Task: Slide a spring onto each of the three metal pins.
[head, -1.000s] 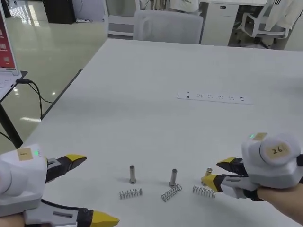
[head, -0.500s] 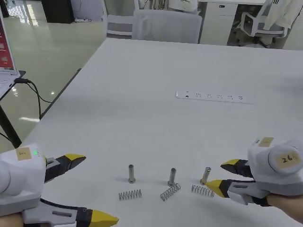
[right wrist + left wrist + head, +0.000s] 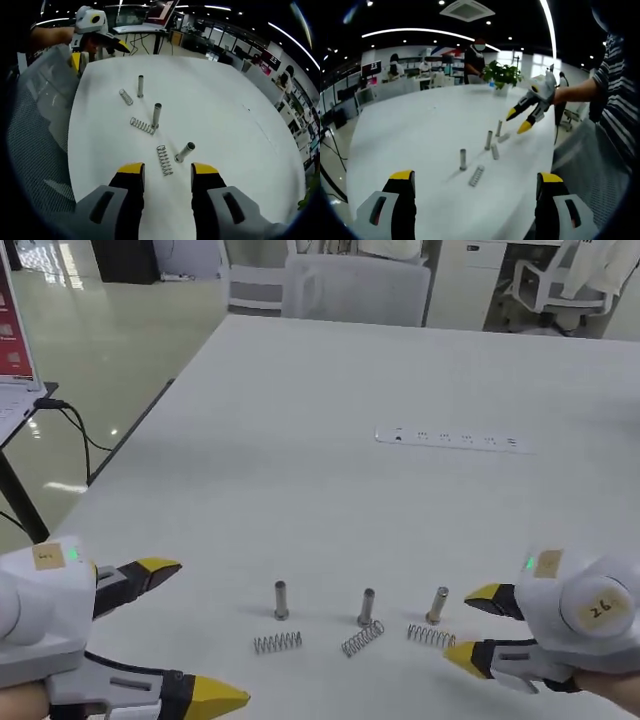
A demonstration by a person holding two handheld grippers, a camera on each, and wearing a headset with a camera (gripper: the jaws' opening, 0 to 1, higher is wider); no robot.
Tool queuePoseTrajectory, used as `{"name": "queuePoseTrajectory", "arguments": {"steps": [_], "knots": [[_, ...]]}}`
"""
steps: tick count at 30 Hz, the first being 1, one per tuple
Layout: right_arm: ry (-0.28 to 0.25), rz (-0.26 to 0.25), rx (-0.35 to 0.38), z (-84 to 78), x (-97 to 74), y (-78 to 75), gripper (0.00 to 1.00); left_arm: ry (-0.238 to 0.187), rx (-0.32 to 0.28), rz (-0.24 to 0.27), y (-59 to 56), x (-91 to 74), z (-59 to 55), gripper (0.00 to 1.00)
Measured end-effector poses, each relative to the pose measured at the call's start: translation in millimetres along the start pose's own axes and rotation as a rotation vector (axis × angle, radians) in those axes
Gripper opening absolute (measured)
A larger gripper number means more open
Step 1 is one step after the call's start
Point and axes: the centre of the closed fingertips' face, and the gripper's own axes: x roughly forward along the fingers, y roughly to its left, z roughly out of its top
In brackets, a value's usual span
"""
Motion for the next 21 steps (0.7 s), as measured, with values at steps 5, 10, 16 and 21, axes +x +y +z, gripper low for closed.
{"name": "queuePoseTrajectory", "arguments": {"steps": [5,10,16,21], "knots": [[0.022,0.017,-0.038,-3.6,3.9,3.4,0.31,0.002,-0.001,-0.002,-0.5,0.1,-1.9,0.98],[0.041,0.045,-0.071,-5.5,11.2,7.8,0.25,0.002,-0.002,-0.002,0.0,-0.2,-2.6,0.98],[0.068,0.073,-0.070,-9.2,23.2,7.1,0.20,0.003,-0.003,-0.007,-1.5,1.0,-4.7,0.98],[0.077,0.084,-0.053,-8.7,30.5,4.9,0.18,0.003,-0.003,-0.010,-2.8,1.1,-5.7,0.98]]}}
